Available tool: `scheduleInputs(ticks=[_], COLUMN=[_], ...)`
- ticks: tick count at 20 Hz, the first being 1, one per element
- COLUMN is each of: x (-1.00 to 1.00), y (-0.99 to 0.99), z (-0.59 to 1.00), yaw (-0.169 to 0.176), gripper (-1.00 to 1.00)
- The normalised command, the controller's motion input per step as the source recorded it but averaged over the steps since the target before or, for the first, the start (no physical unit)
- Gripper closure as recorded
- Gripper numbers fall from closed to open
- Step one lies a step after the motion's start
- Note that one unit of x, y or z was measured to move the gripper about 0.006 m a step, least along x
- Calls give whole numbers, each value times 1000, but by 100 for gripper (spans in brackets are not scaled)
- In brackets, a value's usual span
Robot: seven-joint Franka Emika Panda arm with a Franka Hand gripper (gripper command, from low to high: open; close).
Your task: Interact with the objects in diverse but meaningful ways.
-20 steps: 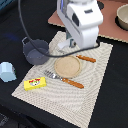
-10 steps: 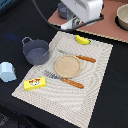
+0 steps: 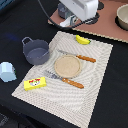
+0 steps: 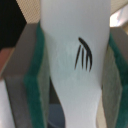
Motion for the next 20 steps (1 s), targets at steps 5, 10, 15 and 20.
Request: scheduleInputs(ticks=[5,10,15,20], x=[-700,-437,64,53], y=[103,9,22,34], z=[-863,-509,558,437], yaw=[86,56,-3,-8], gripper=[100,100,-100,-100])
